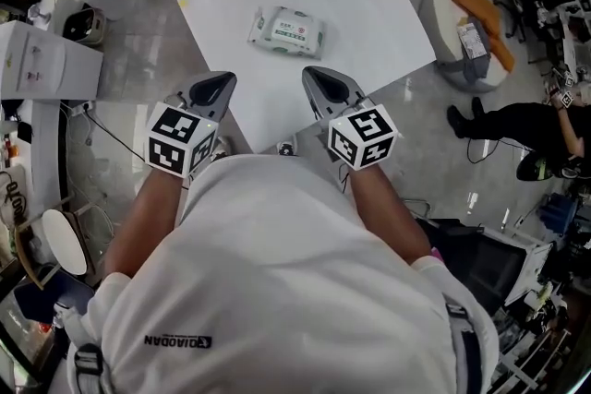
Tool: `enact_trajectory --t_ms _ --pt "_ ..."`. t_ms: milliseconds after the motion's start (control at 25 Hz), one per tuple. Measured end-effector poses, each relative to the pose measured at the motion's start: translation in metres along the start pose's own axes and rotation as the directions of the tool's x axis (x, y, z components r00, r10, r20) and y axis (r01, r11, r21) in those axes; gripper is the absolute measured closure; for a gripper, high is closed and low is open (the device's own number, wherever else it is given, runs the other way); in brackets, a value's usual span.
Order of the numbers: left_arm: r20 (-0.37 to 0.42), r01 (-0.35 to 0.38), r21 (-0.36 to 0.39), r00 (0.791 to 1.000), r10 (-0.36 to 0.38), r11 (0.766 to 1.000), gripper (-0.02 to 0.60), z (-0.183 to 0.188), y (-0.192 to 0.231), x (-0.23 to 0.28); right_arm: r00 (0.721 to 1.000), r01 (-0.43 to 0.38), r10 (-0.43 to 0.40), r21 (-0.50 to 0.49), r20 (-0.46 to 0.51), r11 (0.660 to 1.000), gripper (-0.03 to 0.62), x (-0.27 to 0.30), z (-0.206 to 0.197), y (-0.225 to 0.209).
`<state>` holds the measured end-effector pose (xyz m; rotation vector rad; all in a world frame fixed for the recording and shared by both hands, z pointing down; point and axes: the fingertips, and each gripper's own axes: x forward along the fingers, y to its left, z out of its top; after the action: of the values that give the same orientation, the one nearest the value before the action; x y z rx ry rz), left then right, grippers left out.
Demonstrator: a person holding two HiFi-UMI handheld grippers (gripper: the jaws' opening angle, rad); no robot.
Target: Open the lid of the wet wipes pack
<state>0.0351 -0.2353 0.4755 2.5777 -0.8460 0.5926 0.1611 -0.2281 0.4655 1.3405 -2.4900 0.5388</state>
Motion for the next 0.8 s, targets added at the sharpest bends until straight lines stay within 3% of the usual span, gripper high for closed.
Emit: enact_trajectory --t_ms 520,800 --pt "-0.011 0.006 0.005 1.000 -0.006 1.000 0.573 -0.001 0.002 -0.003 1.000 -0.025 0.026 -0.020 0.006 0.999 0.523 0.004 0.002 0.006" --pt "-0.015 0.002 0.002 1.000 -0.002 1.000 0.574 -0.001 0.007 -0.004 1.000 0.001 -0.003 -0.065 -0.023 0.998 0.526 0.008 -0.001 0.000"
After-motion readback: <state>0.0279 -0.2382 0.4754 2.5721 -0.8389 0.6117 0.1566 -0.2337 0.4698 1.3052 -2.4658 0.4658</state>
